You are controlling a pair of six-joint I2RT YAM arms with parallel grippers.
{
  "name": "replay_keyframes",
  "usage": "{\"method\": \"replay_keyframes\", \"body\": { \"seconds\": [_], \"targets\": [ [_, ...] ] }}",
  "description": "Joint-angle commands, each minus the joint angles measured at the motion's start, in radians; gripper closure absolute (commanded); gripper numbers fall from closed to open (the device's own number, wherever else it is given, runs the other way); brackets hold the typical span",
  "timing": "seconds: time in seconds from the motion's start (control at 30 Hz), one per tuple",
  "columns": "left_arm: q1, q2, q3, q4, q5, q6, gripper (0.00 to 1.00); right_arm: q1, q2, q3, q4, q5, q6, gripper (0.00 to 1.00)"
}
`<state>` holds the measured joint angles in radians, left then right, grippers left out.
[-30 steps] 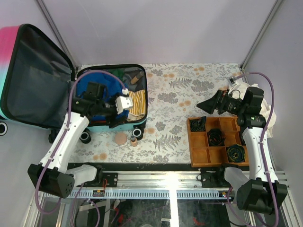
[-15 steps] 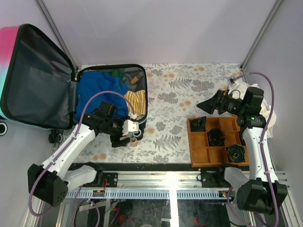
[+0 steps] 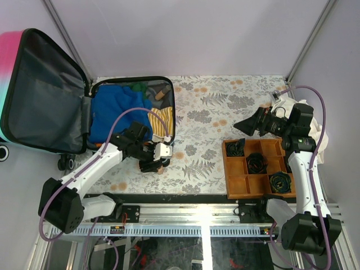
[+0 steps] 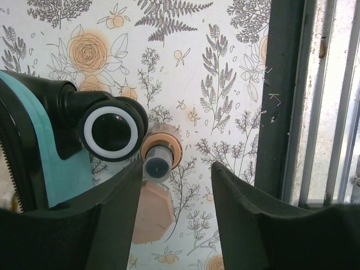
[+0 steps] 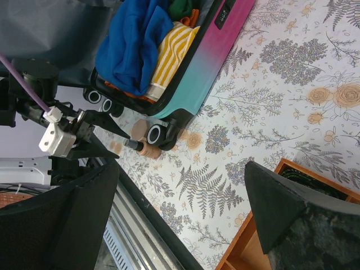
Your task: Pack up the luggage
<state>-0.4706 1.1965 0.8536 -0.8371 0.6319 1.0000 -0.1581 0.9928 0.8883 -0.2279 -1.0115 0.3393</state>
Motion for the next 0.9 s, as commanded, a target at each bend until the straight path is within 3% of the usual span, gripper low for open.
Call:
{"method": "replay_keyframes", "body": {
  "seconds": [0.0, 0.13, 0.37, 0.53, 0.87],
  "targets": [
    [-0.003, 0.018, -0.024, 0.085, 0.007, -0.01, 0.51, -0.004, -0.007, 0.005, 0.012, 0.0, -0.013, 0.0],
    [-0.004, 0.03, -0.035, 0.103, 0.008, -0.018, 0.58, -0.004, -0.005, 0.001, 0.017, 0.0, -0.014, 0.0],
    [-0.003, 0.013, -0.02, 0.077, 0.026, -0.043, 0.81, -0.004, -0.009, -0.008, 0.022, 0.004, -0.013, 0.0],
    [-0.003, -0.031, 0.036, -0.006, 0.031, -0.052, 0.87, -0.004, -0.014, -0.012, 0.022, 0.005, -0.013, 0.0],
    [0.0, -0.027, 0.42, -0.083, 0.0, -0.24, 0.92, -0.004, -0.017, -0.017, 0.031, 0.004, -0.009, 0.0]
  ]
}}
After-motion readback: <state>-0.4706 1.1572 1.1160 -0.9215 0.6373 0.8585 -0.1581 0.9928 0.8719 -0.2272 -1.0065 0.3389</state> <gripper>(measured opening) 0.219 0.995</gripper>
